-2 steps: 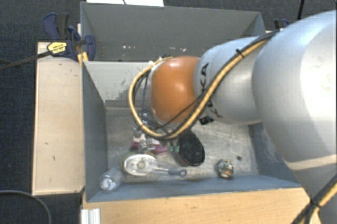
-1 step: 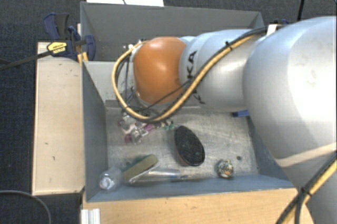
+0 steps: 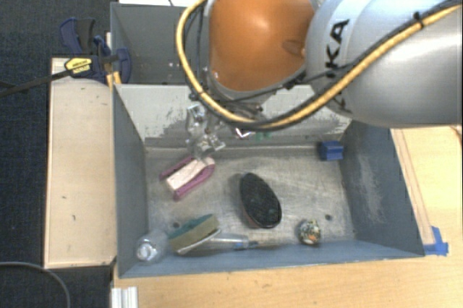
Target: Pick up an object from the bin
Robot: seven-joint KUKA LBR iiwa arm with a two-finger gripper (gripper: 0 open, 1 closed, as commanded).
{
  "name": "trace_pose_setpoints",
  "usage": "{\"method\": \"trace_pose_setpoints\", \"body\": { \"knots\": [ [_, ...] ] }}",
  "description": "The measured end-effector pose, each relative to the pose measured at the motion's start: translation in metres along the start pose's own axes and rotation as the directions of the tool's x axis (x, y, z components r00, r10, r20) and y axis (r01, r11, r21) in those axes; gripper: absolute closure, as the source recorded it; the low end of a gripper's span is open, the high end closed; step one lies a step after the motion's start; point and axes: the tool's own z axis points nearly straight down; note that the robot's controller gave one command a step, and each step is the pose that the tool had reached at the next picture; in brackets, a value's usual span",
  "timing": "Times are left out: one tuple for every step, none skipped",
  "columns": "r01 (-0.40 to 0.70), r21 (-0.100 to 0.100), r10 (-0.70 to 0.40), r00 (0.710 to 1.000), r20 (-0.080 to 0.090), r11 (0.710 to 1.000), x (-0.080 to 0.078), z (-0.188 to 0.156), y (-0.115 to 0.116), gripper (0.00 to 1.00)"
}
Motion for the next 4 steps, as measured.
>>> {"method": "trace_pose_setpoints", "body": {
  "knots": [
    [-0.003,-0.001,0.003,1.000,-0.010,1.000,0.002,0.005,0.000,0.00],
    [0.052,-0.004,-0.052,0.999,-0.016,0.999,-0.035,0.112,0.006,0.00],
    [0.359,-0.006,-0.359,0.933,-0.012,0.934,-0.015,0.192,-0.041,0.00],
    [0.355,-0.006,-0.355,0.935,-0.009,0.935,-0.017,0.190,-0.040,1.00]
  ]
}}
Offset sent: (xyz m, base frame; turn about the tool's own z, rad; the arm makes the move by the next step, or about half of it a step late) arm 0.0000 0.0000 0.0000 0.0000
